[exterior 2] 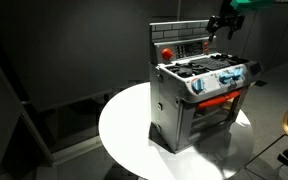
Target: Push the top button on the right side of the stove
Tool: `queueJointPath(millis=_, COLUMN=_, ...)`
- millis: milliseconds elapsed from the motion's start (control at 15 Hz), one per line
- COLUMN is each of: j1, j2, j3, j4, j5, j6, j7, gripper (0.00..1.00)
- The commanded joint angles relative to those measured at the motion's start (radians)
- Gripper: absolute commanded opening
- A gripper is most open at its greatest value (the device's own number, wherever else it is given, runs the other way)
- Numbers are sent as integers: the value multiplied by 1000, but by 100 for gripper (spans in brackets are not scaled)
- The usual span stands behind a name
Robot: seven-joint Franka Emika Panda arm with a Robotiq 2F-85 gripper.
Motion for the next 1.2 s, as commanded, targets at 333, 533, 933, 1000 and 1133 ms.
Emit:
queueJointPath(millis=333, j1=10, j2=-2, j3=-14, j4=8, j5=-7, j6=-65, j7=27, gripper=100)
queueJointPath(millis=533, j1=9, j2=10, j3=-15, j4=16, j5=-4, j6=-53, j7=26, gripper=100)
queueJointPath(millis=933, j1=8, j2=35, j3=-15, j4=30, j5=1, j6=-40, j7=20, gripper=100)
queueJointPath(millis=1000, j1=8, j2=39, j3=-15, j4=32, j5=2, j6=-37, j7=17, gripper=100)
queueJointPath(millis=1133, j1=8, j2=48, j3=-15, j4=37, j5=2, j6=-26, j7=15, gripper=100)
